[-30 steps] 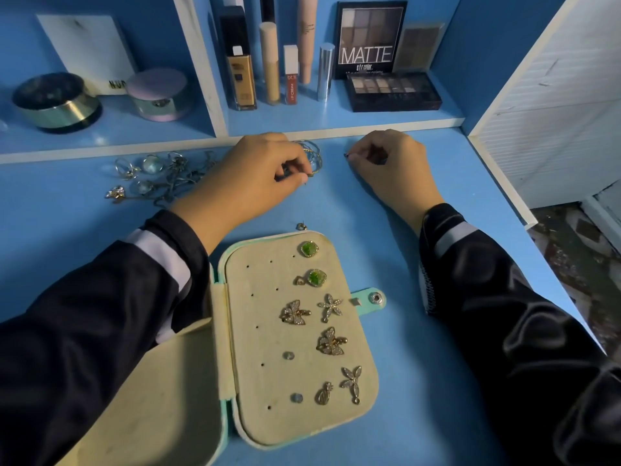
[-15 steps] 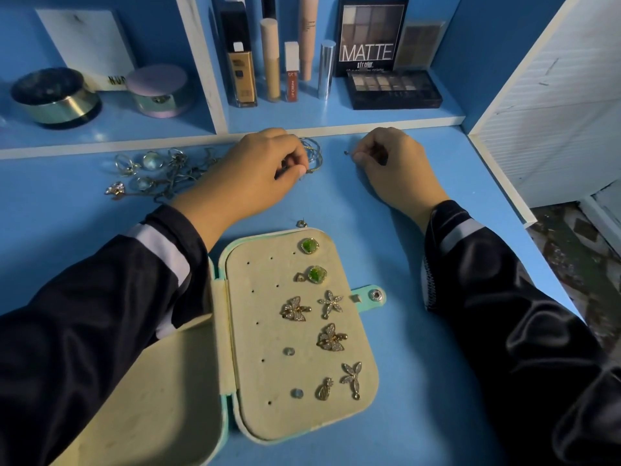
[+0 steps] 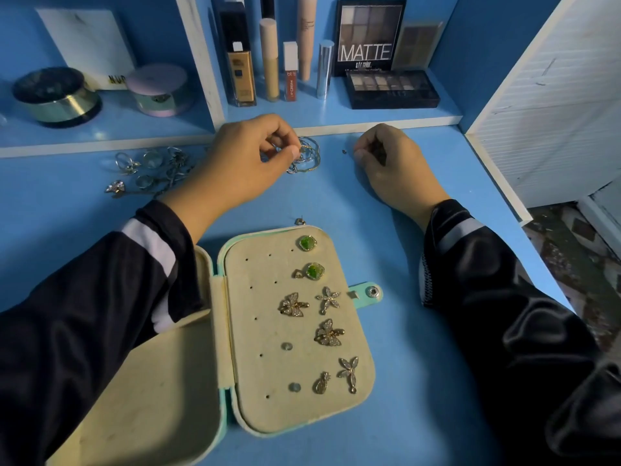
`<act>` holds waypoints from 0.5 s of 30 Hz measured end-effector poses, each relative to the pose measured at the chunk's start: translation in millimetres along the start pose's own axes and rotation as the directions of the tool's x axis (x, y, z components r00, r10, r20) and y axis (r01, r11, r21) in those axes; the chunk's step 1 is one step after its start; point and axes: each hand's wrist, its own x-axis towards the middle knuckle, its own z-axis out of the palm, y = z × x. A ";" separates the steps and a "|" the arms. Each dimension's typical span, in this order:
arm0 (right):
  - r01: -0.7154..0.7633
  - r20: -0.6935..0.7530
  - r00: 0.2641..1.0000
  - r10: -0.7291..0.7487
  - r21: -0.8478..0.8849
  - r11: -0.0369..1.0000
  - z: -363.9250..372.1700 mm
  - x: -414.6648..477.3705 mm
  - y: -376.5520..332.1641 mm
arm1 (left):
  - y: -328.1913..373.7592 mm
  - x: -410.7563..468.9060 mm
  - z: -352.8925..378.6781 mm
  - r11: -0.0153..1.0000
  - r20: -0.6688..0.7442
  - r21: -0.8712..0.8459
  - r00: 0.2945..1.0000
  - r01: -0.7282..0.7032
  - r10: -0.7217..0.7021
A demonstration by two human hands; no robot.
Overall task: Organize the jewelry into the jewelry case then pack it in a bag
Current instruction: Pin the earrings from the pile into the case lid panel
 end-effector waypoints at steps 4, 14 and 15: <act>-0.009 0.002 1.000 0.009 0.031 0.999 -1.2 -2.4 -1.5 | 5.6 -4.0 -4.1 0.997 0.014 -0.078 1.000 0.029 -0.028; -0.043 0.012 0.999 0.042 0.097 0.994 -4.3 -19.7 -17.1 | 25.9 -30.4 -19.9 0.992 0.016 -0.126 1.000 0.016 -0.014; -0.045 0.016 0.999 0.044 0.109 0.993 -4.2 -23.6 -19.5 | 28.3 -35.2 -20.7 0.992 0.019 -0.122 1.000 0.013 -0.011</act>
